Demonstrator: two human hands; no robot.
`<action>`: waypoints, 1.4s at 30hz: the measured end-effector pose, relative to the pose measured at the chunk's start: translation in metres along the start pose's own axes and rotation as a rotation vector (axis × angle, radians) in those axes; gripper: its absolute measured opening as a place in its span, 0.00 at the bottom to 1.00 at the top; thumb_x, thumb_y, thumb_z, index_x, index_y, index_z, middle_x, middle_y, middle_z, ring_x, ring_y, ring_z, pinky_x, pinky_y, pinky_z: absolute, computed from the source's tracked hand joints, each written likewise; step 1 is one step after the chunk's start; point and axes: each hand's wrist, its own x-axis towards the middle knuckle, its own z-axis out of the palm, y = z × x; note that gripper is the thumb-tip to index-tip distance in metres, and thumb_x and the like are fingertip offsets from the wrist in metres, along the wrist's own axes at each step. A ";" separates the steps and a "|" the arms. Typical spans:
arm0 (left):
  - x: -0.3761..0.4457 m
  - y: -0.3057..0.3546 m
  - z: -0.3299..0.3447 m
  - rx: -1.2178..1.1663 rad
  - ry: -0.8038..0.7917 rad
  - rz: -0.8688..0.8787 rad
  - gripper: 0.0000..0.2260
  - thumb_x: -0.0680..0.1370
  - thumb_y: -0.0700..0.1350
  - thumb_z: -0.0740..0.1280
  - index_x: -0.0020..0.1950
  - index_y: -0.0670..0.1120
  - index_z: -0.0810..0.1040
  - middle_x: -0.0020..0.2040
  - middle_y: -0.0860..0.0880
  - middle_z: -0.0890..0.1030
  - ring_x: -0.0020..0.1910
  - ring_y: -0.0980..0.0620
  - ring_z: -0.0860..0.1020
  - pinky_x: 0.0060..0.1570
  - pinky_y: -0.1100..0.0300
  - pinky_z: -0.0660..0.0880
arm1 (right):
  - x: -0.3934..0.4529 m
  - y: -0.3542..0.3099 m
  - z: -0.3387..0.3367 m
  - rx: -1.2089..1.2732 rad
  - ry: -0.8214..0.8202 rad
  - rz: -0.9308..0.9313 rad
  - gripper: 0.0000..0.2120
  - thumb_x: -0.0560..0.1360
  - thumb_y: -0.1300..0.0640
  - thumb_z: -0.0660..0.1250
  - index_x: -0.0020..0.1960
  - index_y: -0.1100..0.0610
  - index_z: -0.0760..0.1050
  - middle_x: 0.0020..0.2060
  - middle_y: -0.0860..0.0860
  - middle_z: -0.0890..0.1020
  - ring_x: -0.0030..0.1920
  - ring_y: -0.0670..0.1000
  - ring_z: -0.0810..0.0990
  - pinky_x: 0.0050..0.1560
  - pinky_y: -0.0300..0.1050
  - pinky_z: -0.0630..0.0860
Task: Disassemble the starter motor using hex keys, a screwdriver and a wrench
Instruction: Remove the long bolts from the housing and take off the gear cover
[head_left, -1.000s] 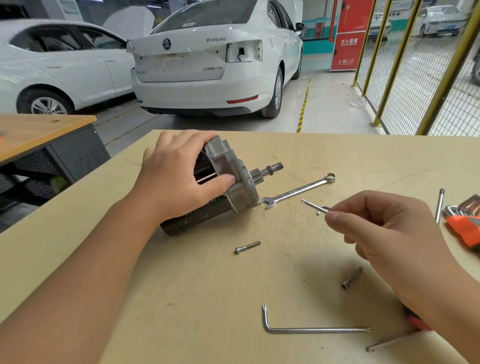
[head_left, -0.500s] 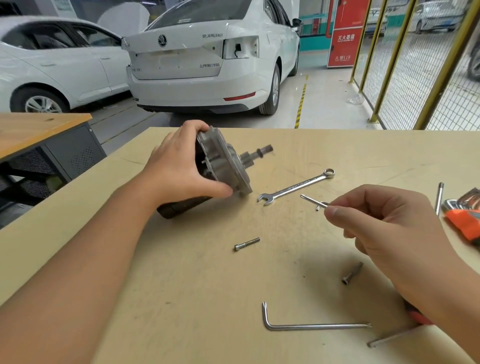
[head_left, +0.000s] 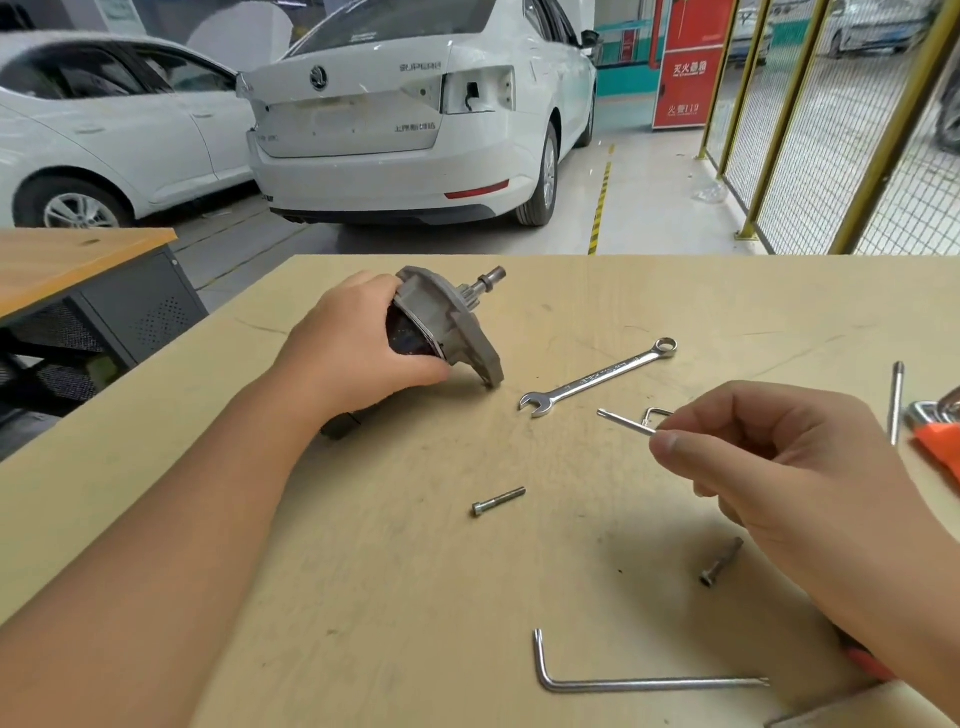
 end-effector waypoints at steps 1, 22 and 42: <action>0.000 -0.002 -0.002 -0.034 -0.016 0.019 0.35 0.58 0.74 0.69 0.57 0.54 0.76 0.50 0.56 0.74 0.50 0.50 0.74 0.45 0.50 0.74 | 0.000 -0.001 0.000 0.000 -0.003 -0.004 0.03 0.67 0.51 0.76 0.40 0.48 0.85 0.30 0.59 0.80 0.30 0.50 0.74 0.31 0.44 0.69; -0.028 0.009 -0.016 -0.418 -0.235 0.290 0.36 0.61 0.48 0.82 0.68 0.56 0.77 0.62 0.57 0.81 0.64 0.53 0.80 0.67 0.44 0.76 | -0.003 -0.001 -0.005 0.002 0.036 -0.090 0.02 0.69 0.54 0.76 0.39 0.48 0.84 0.29 0.57 0.80 0.30 0.57 0.75 0.31 0.43 0.70; -0.031 0.020 -0.003 -0.425 -0.043 0.341 0.40 0.59 0.54 0.84 0.68 0.62 0.73 0.59 0.65 0.81 0.64 0.63 0.77 0.59 0.69 0.74 | -0.004 -0.012 0.033 -1.234 -0.475 -0.473 0.16 0.84 0.46 0.53 0.69 0.42 0.71 0.31 0.49 0.66 0.28 0.55 0.65 0.28 0.44 0.58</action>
